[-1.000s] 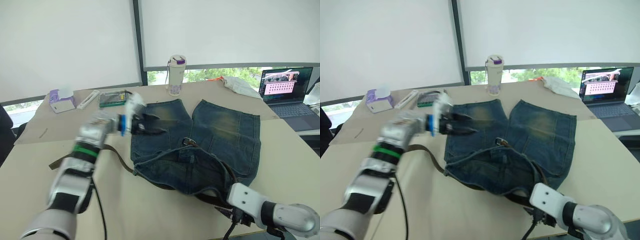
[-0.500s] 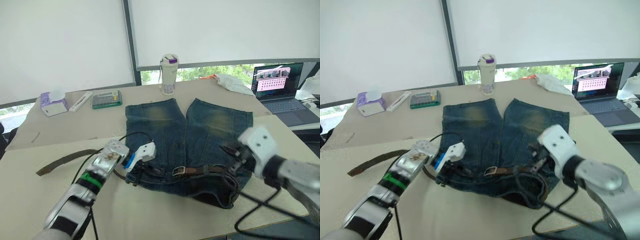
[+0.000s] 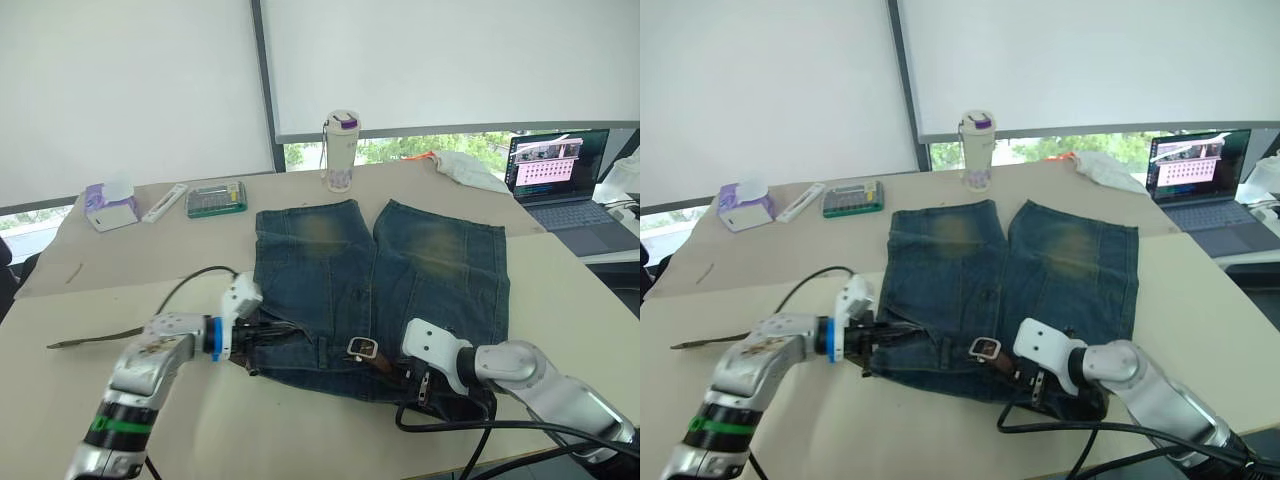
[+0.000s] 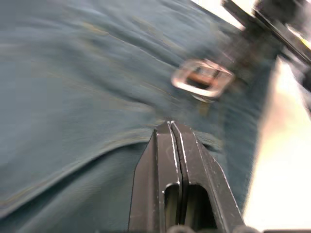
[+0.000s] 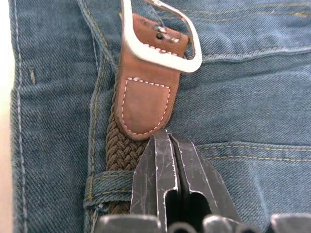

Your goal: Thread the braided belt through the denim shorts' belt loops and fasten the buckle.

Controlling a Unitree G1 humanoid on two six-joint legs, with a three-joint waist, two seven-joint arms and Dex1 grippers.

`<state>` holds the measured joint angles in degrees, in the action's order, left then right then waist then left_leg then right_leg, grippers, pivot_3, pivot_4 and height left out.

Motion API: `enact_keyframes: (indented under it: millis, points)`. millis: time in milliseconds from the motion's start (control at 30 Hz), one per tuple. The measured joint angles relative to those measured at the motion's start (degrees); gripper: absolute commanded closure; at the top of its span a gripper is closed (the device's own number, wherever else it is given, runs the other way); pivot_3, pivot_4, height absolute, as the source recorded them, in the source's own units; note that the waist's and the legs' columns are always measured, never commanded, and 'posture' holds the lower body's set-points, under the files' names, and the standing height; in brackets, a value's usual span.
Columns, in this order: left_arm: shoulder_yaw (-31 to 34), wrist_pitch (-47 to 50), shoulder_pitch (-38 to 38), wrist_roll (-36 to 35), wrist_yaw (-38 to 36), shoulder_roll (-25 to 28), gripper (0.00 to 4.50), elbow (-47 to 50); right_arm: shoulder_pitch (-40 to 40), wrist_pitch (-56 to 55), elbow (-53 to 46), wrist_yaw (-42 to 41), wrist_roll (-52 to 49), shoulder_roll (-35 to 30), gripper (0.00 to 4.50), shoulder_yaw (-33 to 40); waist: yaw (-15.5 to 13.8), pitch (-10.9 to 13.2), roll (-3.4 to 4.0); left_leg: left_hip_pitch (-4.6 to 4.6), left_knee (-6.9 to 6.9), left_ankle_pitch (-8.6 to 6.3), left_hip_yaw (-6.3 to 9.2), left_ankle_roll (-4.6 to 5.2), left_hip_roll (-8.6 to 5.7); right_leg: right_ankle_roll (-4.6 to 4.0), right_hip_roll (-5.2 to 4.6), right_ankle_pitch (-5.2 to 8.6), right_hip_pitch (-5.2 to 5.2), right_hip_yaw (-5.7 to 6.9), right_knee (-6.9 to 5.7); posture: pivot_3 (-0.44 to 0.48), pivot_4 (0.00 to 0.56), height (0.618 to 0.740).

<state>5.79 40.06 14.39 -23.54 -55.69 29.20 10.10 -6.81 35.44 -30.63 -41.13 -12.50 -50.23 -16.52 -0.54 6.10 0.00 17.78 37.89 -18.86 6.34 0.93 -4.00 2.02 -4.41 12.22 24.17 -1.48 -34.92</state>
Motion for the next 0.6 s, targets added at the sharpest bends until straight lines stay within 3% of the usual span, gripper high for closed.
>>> enact_keyframes:
  millis: [33, 133, 233, 367, 500, 600]
  points:
    - [2.97, 2.02, -0.95, -0.93, 3.79, -0.91, 4.23, 0.90, 0.85, -0.74, -0.23, -0.22, -1.74, 2.12, 4.50, 1.46, -0.02, 0.01, -0.01, 0.00, 0.00, 0.01, 0.00, -0.02, 0.00, 0.00, 0.01, 0.00, 0.03, -0.03, -0.01, 0.000, 0.150, 0.740]
    - [9.85, 6.76, -4.37, -3.34, 11.36, -1.79, 3.31, 4.86, 1.10, -0.95, -4.86, -1.30, -11.16, 8.72, 3.64, 7.12, 0.03, 0.01, 0.00, 0.02, -0.02, -0.01, 0.01, -0.08, 0.02, 0.00, 0.00, -0.01, 0.12, -0.19, -0.04, 0.000, 0.150, 0.740]
    - [18.17, 12.77, -8.05, -6.03, 21.09, -3.93, 2.28, 12.81, -1.42, -0.04, -9.62, -2.24, -16.78, 8.57, 2.53, 12.66, -0.36, 0.02, -0.12, -0.05, -0.01, -0.04, 0.02, -0.05, -0.05, 0.00, -0.05, -0.01, -0.01, -0.18, 0.06, 0.000, 0.150, 0.740]
    - [24.14, 19.85, -10.12, -4.91, 34.23, -7.24, 1.01, 19.81, -5.82, -0.18, -9.74, -3.80, -18.81, 8.66, 1.28, 13.39, -0.53, 0.02, -0.23, -0.14, -0.03, -0.04, -0.03, -0.08, -0.06, 0.00, -0.01, -0.01, -0.04, -0.20, 0.03, 0.000, 0.150, 0.740]
    - [29.18, 34.30, -7.33, 3.06, 52.29, -16.02, 1.01, 25.17, -11.14, -0.60, -9.12, -6.72, -19.78, 8.60, 1.28, 12.72, -0.73, 0.00, -0.33, -0.13, -0.04, -0.03, -0.04, -0.10, -0.08, -0.01, 0.00, -0.01, -0.05, -0.18, 0.01, 0.000, 0.150, 0.740]
    - [33.74, 42.53, -1.88, 7.21, 59.27, -20.09, 1.01, 27.08, -12.95, -1.11, -8.29, -7.85, -19.73, 8.61, 1.28, 12.26, -1.01, 0.00, -0.66, -0.11, -0.04, -0.01, -0.03, -0.15, -0.08, -0.03, 0.00, -0.02, -0.05, -0.11, 0.01, 0.000, 0.150, 0.740]
